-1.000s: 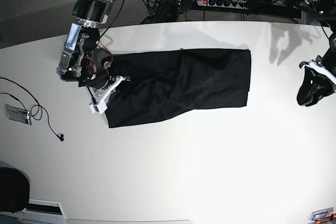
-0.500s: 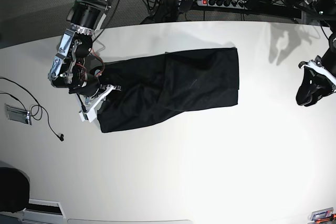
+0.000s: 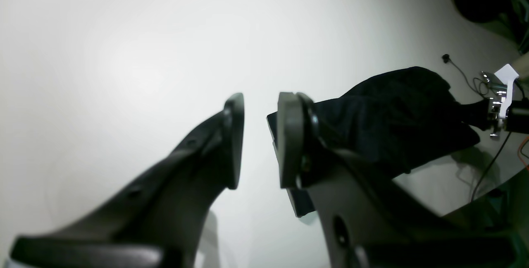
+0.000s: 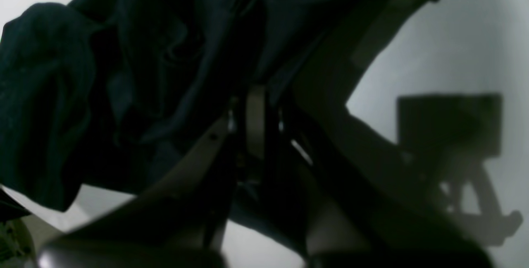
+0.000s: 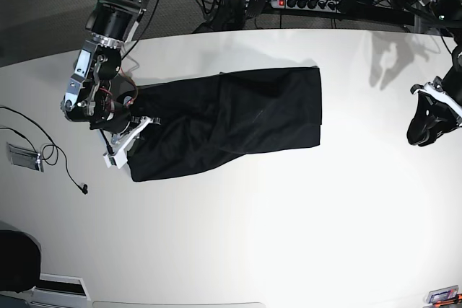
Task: Fold the T-shirt properly
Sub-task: 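Drag the folded shirt with the right gripper toward the right arm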
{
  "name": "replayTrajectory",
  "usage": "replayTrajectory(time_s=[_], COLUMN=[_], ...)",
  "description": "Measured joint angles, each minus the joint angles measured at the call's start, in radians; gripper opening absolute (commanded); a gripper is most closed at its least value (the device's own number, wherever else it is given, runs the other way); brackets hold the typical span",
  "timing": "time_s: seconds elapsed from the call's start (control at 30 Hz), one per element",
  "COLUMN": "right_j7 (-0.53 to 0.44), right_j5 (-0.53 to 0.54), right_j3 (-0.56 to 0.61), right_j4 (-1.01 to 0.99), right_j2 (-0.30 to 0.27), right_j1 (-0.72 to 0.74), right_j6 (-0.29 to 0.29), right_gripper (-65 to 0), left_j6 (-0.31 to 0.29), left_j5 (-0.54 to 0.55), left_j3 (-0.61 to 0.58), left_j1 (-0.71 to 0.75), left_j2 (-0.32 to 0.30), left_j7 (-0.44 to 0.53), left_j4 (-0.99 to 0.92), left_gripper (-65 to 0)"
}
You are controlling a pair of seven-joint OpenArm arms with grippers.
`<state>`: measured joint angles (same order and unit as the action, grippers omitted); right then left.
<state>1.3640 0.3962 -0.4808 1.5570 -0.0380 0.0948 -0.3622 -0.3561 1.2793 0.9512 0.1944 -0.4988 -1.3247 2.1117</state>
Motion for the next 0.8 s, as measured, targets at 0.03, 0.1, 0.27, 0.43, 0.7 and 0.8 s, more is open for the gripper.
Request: replayTrajectory(time_s=[0.03, 0.1, 0.27, 0.43, 0.7, 0.8], right_j7=[0.000, 0.000, 0.000, -0.001, -0.004, 0.006], right_j5=[0.000, 0.000, 0.000, 0.000, 0.000, 0.000], right_j3=[0.000, 0.000, 0.000, 0.001, 0.001, 0.001], right_j4=[0.000, 0.000, 0.000, 0.000, 0.000, 0.000], right_j2=[0.000, 0.000, -0.001, -0.031, -0.052, -0.051], right_j1=[0.000, 0.000, 0.000, 0.000, 0.003, 0.036], right_j6=[0.000, 0.000, 0.000, 0.000, 0.001, 0.000], right_gripper=[-65.0, -65.0, -65.0, -65.0, -65.0, -65.0], left_j6=[0.000, 0.000, 0.000, 0.000, 0.000, 0.000], left_j5=[0.000, 0.000, 0.000, 0.000, 0.000, 0.000], left_j3=[0.000, 0.000, 0.000, 0.000, 0.000, 0.000], left_j1=[0.000, 0.000, 0.000, 0.000, 0.000, 0.000], left_j2=[0.000, 0.000, 0.000, 0.000, 0.000, 0.000], left_j7=[0.000, 0.000, 0.000, 0.000, 0.000, 0.000], left_j4=[0.000, 0.000, 0.000, 0.000, 0.000, 0.000], left_gripper=[-50.6, -50.6, -50.6, -50.6, -50.6, -50.6])
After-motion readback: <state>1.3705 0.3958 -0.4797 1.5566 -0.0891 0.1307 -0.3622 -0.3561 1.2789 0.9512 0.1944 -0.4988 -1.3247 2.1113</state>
